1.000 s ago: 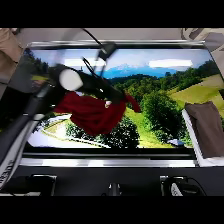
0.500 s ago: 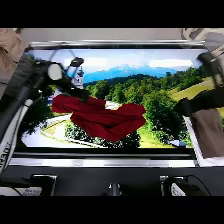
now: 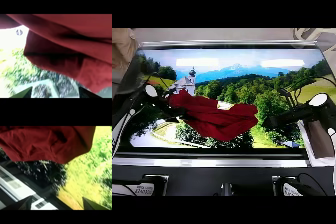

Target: Fold the shirts.

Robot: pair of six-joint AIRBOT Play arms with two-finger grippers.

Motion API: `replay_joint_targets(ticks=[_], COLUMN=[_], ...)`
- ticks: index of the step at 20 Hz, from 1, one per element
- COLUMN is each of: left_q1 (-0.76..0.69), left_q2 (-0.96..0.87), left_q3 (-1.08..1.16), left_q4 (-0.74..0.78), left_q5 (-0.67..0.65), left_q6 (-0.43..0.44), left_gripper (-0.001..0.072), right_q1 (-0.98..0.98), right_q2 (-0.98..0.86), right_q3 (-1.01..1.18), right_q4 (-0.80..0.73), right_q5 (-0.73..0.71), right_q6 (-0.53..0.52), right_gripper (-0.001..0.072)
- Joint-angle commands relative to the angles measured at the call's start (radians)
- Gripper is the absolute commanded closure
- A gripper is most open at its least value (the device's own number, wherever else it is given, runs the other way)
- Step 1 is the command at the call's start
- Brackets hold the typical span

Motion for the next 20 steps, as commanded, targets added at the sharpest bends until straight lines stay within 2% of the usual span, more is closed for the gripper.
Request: replay_joint_targets(ticks=[1, 2, 3, 4, 5, 6, 8, 9, 12, 13, 14, 15, 16, 20], left_q1=[-0.026, -0.039, -0.048, -0.058, -0.067, -0.071, -0.074, -0.073, -0.074, -0.074, -0.074, -0.074, -0.074, -0.071], left_q2=[-0.014, -0.021, -0.025, -0.026, -0.027, -0.027, -0.026, -0.024, 0.001, 0.014, 0.032, 0.055, 0.091, 0.340], left_q3=[-0.071, -0.071, -0.071, -0.071, -0.071, -0.071, -0.071, -0.071, -0.070, -0.069, -0.069, -0.068, -0.061, 0.112], left_q4=[-0.050, -0.053, -0.053, -0.053, -0.052, -0.053, -0.052, -0.052, -0.051, -0.051, -0.052, -0.051, -0.050, -0.047], left_q5=[0.134, 0.164, 0.192, 0.220, 0.240, 0.250, 0.250, 0.243, 0.239, 0.240, 0.243, 0.243, 0.245, 0.348], left_q6=[0.010, 0.010, 0.002, -0.001, -0.016, -0.034, -0.034, -0.028, 0.005, 0.006, 0.023, 0.040, 0.056, 0.116], left_gripper=[-0.0004, 0.0001, 0.0073, 0.0109, 0.0114, 0.0239, 0.0610, 0.0682, 0.0684, 0.0683, 0.0683, 0.0684, 0.0684, 0.0685], right_q1=[0.001, 0.001, 0.001, 0.001, 0.008, 0.029, 0.086, 0.119, 0.205, 0.222, 0.227, 0.223, 0.214, 0.192], right_q2=[-0.080, -0.099, -0.117, -0.130, -0.140, -0.151, -0.179, -0.195, -0.236, -0.243, -0.245, -0.243, -0.239, -0.113], right_q3=[-0.037, -0.037, -0.037, -0.037, -0.037, -0.037, -0.037, -0.037, -0.037, -0.037, -0.036, -0.026, -0.001, 0.260], right_q4=[0.079, 0.090, 0.114, 0.137, 0.144, 0.140, 0.141, 0.141, 0.149, 0.147, 0.148, 0.147, 0.148, 0.094], right_q5=[-0.069, -0.077, -0.087, -0.106, -0.127, -0.151, -0.194, -0.220, -0.306, -0.330, -0.344, -0.332, -0.292, -0.104], right_q6=[-0.048, -0.053, -0.054, -0.056, -0.056, -0.056, -0.056, -0.056, -0.049, -0.037, -0.026, -0.020, 0.000, -0.082], right_gripper=[0.0014, 0.0014, 0.0014, 0.0014, 0.0014, 0.0014, 0.0013, 0.0013, 0.0013, 0.0038, 0.0149, 0.0558, 0.0690, 0.0690])
